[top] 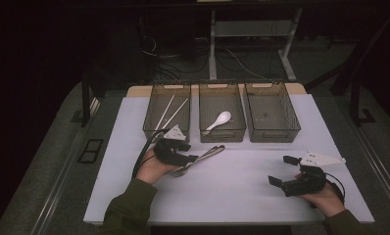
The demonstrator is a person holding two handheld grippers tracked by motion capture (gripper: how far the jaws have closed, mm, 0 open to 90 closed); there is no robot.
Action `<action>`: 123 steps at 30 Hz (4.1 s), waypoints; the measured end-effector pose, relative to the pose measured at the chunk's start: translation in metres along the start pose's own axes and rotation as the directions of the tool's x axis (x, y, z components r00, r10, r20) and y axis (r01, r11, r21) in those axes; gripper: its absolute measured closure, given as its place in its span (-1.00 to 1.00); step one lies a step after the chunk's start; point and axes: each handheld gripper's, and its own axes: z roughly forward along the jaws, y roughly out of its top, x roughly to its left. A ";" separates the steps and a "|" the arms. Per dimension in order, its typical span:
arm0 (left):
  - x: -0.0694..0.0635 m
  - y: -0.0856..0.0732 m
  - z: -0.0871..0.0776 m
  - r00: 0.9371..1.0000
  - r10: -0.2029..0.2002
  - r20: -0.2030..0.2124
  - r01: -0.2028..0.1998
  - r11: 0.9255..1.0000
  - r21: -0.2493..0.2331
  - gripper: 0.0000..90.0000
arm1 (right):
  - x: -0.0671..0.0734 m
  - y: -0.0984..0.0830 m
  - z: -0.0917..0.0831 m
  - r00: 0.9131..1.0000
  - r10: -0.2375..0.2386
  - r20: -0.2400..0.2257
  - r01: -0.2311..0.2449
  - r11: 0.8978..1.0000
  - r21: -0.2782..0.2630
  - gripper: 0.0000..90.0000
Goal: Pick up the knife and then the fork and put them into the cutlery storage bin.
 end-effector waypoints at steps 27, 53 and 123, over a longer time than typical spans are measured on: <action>0.011 -0.009 0.028 0.997 0.013 0.079 -0.022 0.993 0.115 0.43 | 0.000 -0.001 -0.001 1.000 0.002 0.002 -0.002 1.000 0.006 -0.99; 0.003 -0.004 0.028 0.996 0.046 0.071 -0.056 0.990 0.133 0.73 | 0.000 -0.001 -0.001 1.000 0.002 0.003 -0.002 1.000 0.003 -0.99; -0.029 0.029 0.005 0.978 0.156 0.141 -0.164 0.985 0.050 0.95 | 0.002 0.031 -0.002 0.993 -0.080 -0.092 0.083 0.996 0.029 -0.74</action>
